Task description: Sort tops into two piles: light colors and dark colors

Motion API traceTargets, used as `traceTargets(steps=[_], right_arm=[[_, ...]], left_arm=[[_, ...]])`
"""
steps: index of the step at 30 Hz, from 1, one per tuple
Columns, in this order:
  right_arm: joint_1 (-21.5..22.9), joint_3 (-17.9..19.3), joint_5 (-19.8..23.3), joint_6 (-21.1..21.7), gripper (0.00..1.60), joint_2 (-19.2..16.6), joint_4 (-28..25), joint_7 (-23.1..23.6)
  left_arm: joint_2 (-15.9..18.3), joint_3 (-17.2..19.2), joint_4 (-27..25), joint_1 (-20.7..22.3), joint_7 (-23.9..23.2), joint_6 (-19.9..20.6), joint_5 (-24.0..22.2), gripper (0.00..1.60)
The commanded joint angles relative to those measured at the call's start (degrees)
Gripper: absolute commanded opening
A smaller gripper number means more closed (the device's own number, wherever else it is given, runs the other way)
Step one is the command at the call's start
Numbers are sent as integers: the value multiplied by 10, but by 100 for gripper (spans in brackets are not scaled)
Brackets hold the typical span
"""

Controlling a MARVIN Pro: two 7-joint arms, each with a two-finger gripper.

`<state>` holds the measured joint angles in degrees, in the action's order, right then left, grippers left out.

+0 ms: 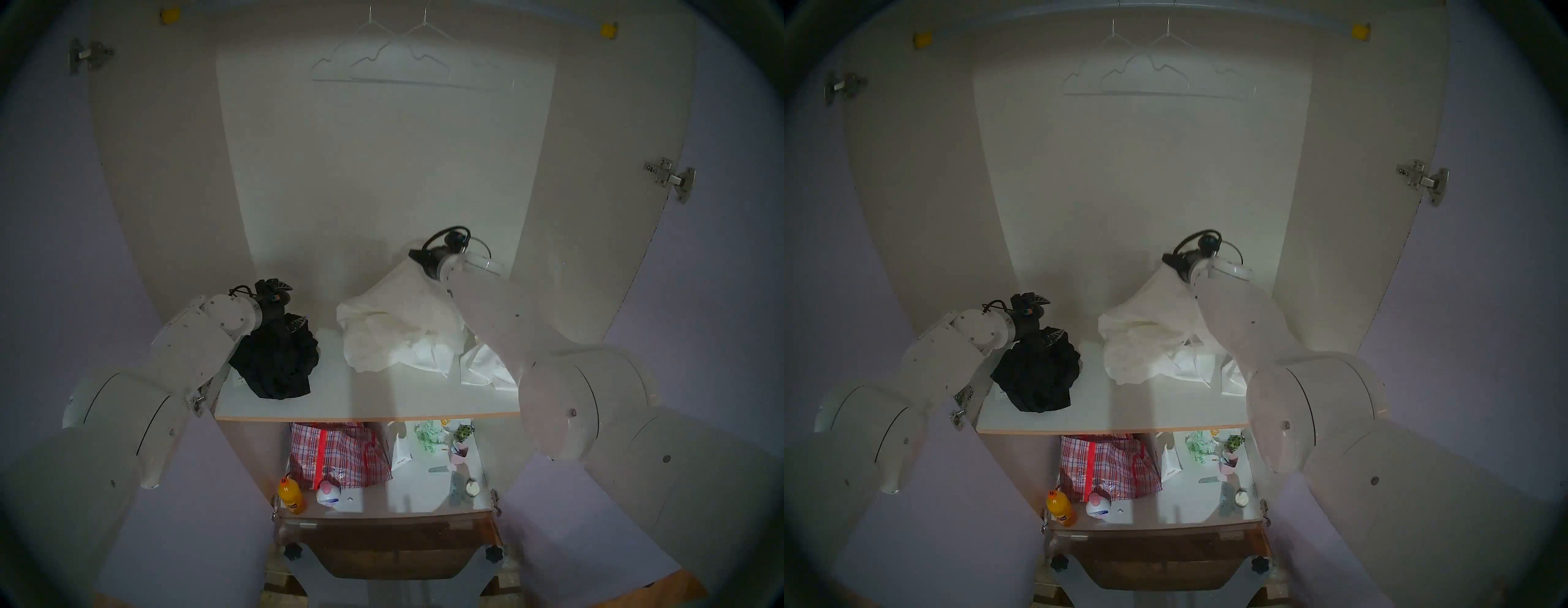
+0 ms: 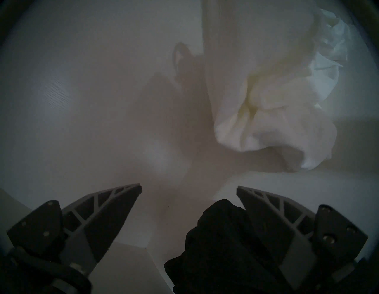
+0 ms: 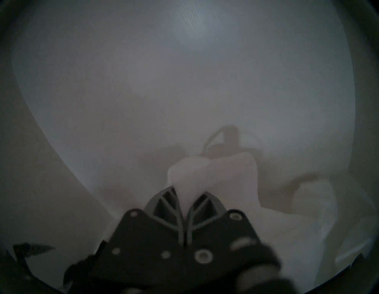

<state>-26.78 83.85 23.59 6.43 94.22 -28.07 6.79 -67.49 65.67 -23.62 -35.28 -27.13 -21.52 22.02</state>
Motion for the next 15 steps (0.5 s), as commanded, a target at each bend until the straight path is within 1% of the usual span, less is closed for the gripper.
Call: traceTargets(steps=[1, 2, 3, 4, 5, 6, 8, 9, 12, 15], right_arm=[[30, -13, -18, -52, 0, -2, -68, 1], [24, -16, -22, -58, 0, -2, -94, -3], [26, -20, -27, -63, 0, -2, -105, -6], [21, -25, -32, -67, 0, -2, -128, -12], [13, -28, -38, -64, 0, -2, -167, -25], [23, -31, -42, -64, 0, -1, -168, -31], [29, -39, -57, -60, 0, 0, -204, -56], [29, -39, -57, -60, 0, 0, -204, -56], [46, -49, -76, -40, 0, 3, -234, -93], [73, -61, -98, -22, 0, 7, -244, -137]], left_arm=[[-2, 4, -12, 20, 1, -2, -2, 160], [-1, 4, -12, 20, 1, -1, -2, 160], [-1, 4, -12, 20, 1, -1, -3, 160], [-1, 4, -12, 20, 1, -1, -3, 160], [-1, 4, -12, 20, 1, -1, -3, 160], [-1, 4, -12, 20, 1, -1, -3, 160], [-1, 4, -12, 20, 1, -1, -3, 160], [-1, 4, -12, 20, 1, -1, -3, 160], [-1, 4, -12, 20, 1, -1, -3, 160], [-1, 4, -12, 20, 0, -1, -3, 160]])
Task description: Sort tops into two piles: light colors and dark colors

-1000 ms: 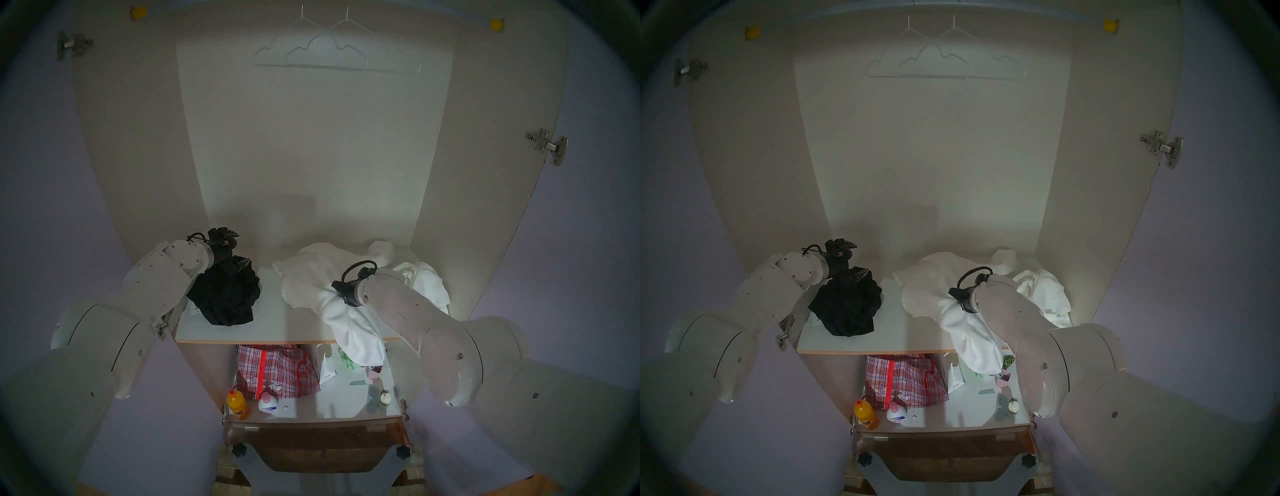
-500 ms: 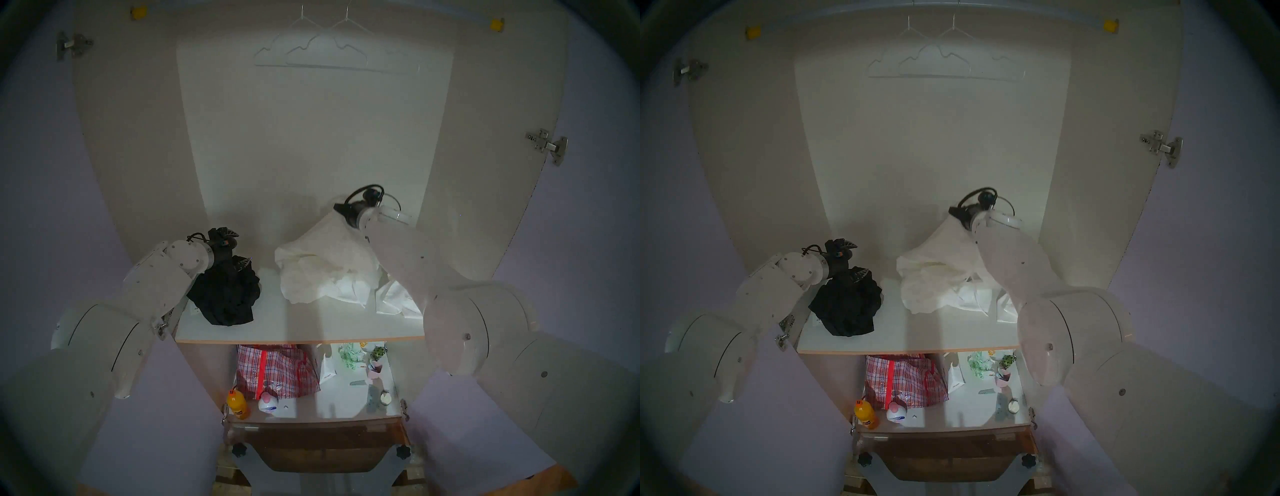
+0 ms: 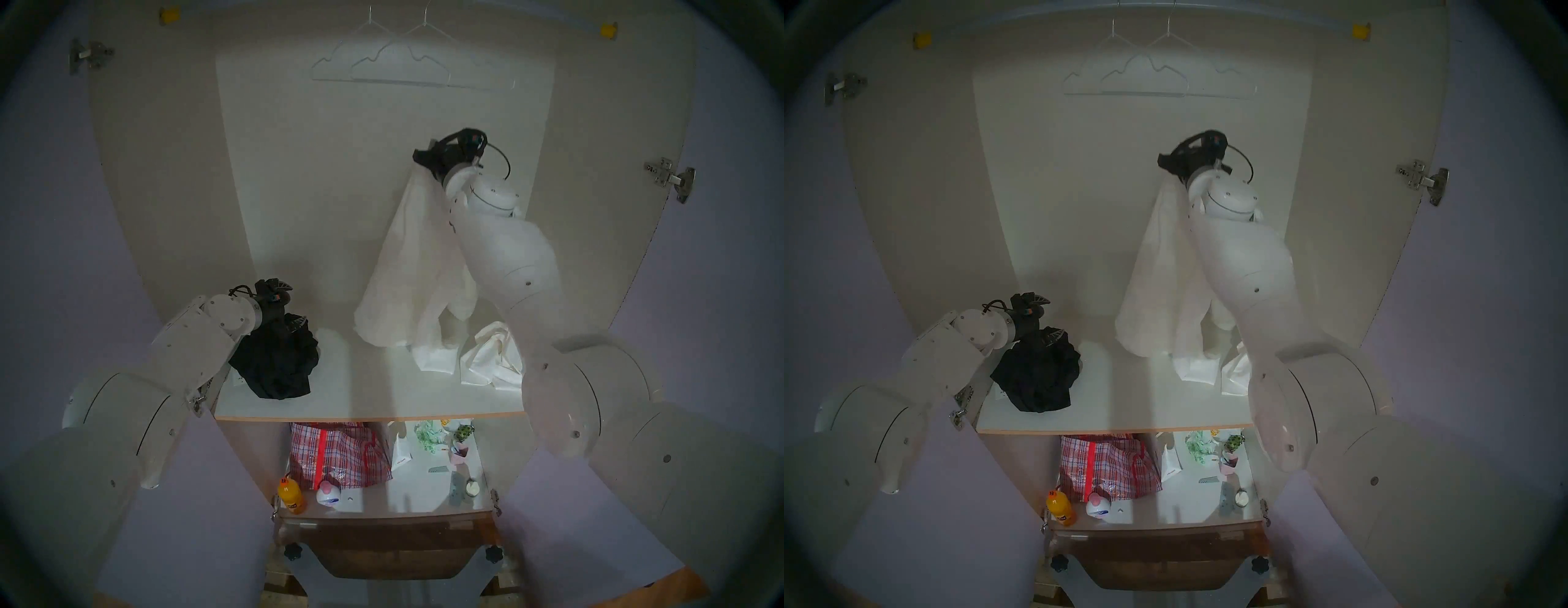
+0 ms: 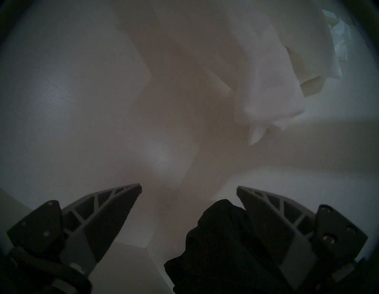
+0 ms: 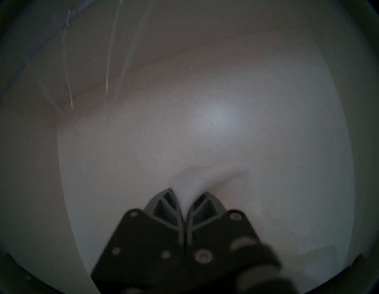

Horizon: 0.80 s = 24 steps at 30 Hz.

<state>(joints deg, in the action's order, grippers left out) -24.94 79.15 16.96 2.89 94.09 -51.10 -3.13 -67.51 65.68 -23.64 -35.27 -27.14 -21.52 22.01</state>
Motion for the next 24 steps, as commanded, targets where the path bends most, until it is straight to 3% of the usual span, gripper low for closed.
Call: traceTargets(steps=[1, 4, 5, 8, 9, 24], right_arm=[[65, -15, -36, 20, 0, 11, -11, -55], [112, -26, -55, 36, 0, 13, 27, -114], [105, -19, -56, 43, 0, 14, 12, -121], [145, -27, -66, 57, 0, 9, 65, -151], [176, -33, -63, 53, 0, 8, 111, -161], [290, -42, -66, 24, 0, -25, 334, -153]], left_arm=[[-1, 4, -12, 20, 0, -1, -3, 160], [-1, 4, -13, 20, 0, -1, -3, 160], [-1, 4, -13, 20, 0, -1, -3, 160], [-1, 4, -13, 20, -1, 0, -3, 160], [-1, 4, -13, 20, -1, 0, -3, 160], [-1, 4, -12, 20, 0, -1, -3, 160]])
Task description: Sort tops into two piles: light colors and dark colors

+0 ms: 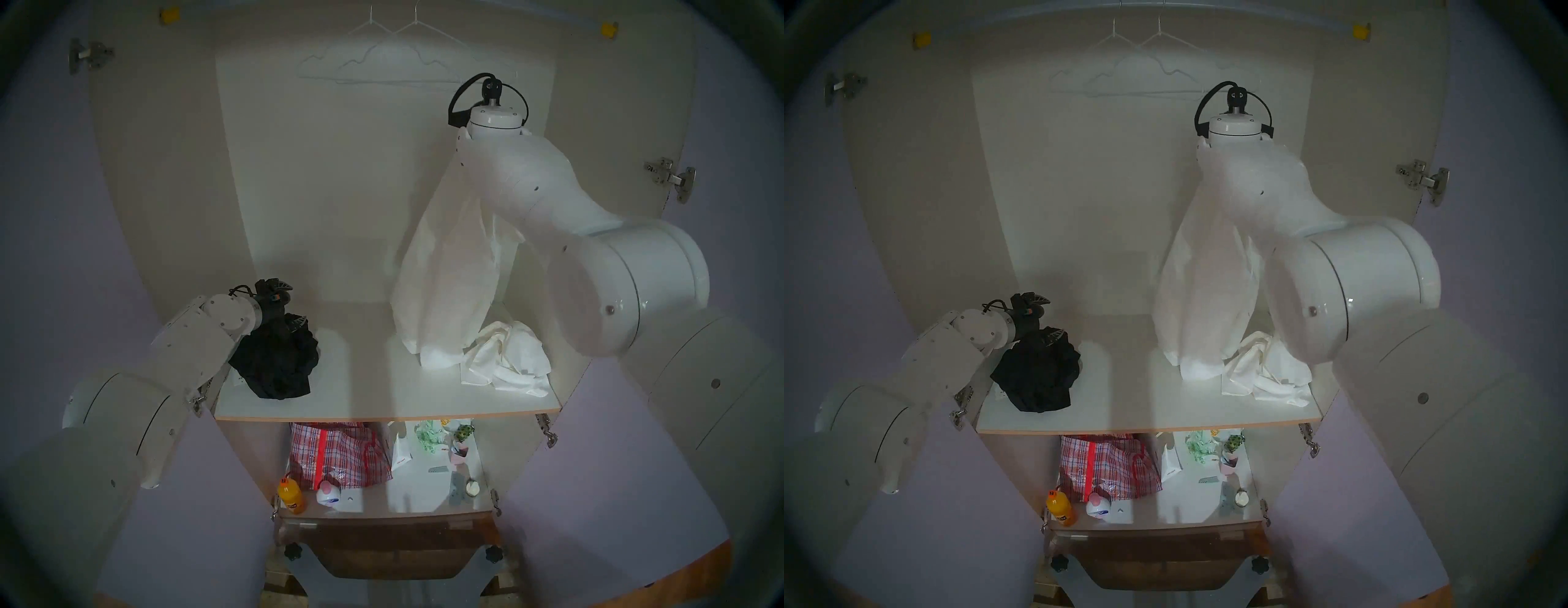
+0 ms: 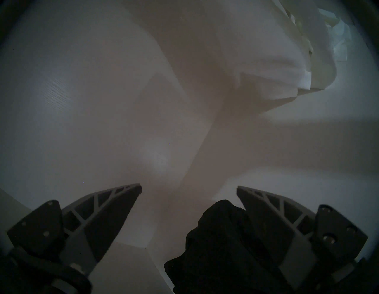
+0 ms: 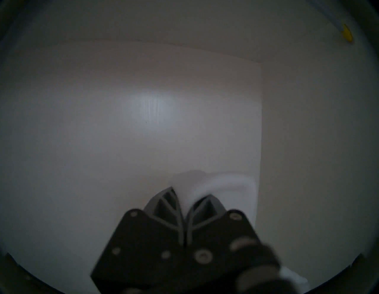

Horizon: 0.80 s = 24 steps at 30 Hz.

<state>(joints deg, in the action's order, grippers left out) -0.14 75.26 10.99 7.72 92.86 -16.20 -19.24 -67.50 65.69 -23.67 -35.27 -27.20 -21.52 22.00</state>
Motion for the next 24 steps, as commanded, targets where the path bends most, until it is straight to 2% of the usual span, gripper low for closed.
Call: traceTargets(steps=[1, 7, 24], right_arm=[[51, -1, -3, -24, 0, -14, -3, 10], [102, -2, -4, -32, 0, -33, 44, 17], [127, 4, 1, -38, 0, -98, 45, 36]], left_arm=[[-1, 4, -12, 20, 1, -1, -3, 160], [-1, 4, -11, 20, 2, -1, -2, 160], [-1, 4, -11, 20, 2, -1, -2, 160]])
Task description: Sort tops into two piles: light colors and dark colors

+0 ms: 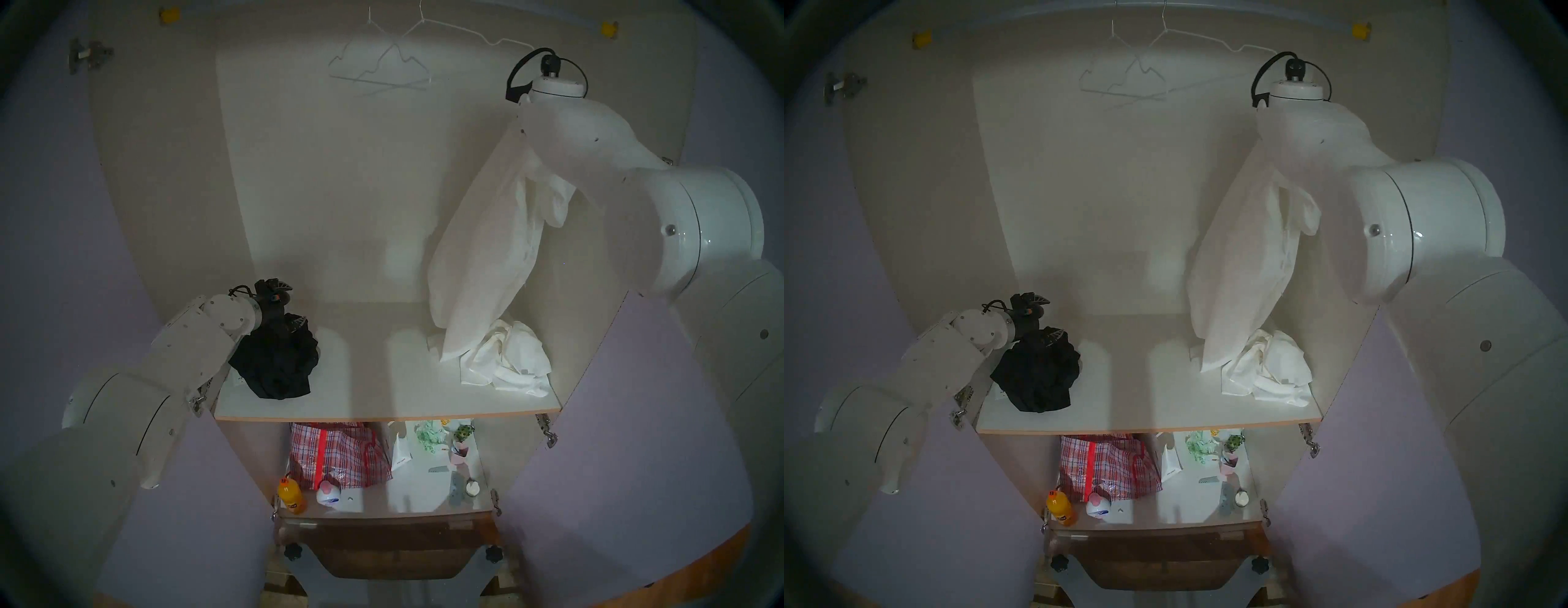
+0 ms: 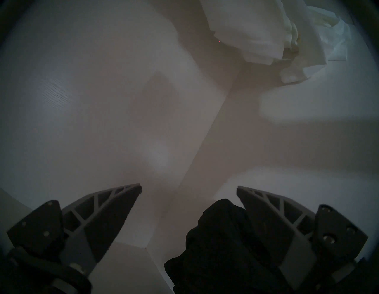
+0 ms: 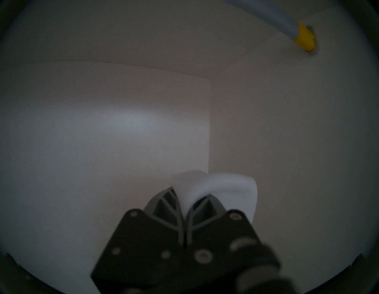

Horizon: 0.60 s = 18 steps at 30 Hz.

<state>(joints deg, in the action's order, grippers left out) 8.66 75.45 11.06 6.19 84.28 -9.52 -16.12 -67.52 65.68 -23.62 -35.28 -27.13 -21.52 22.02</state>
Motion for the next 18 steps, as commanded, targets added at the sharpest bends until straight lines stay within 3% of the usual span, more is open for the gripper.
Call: traceTargets(steps=[1, 4, 6, 9, 10, 13, 14, 18], right_arm=[[36, 2, 0, -26, 0, -13, -22, 6], [11, 7, 5, -48, 0, -4, -15, 6], [-4, 29, 25, -35, 0, 7, -5, 4], [-32, 24, 14, -57, 0, 17, -7, -3], [-41, 40, 26, -47, 0, 24, -4, -7], [-64, 39, 24, -56, 0, 32, -6, -14], [-74, 56, 35, -38, 0, 38, -1, -4], [-120, 66, 39, -40, 0, 51, -2, -4]], left_arm=[[-1, 4, -12, 20, 1, -1, -3, 160], [-1, 5, -14, 20, -1, 0, -3, 160], [-1, 5, -16, 20, -2, 1, -4, 160], [0, 5, -16, 19, -3, 1, -4, 160], [0, 5, -17, 19, -3, 2, -4, 160], [0, 5, -16, 19, -3, 1, -4, 160], [0, 5, -16, 19, -2, 1, -4, 160], [-1, 5, -15, 19, -2, 0, -4, 160]])
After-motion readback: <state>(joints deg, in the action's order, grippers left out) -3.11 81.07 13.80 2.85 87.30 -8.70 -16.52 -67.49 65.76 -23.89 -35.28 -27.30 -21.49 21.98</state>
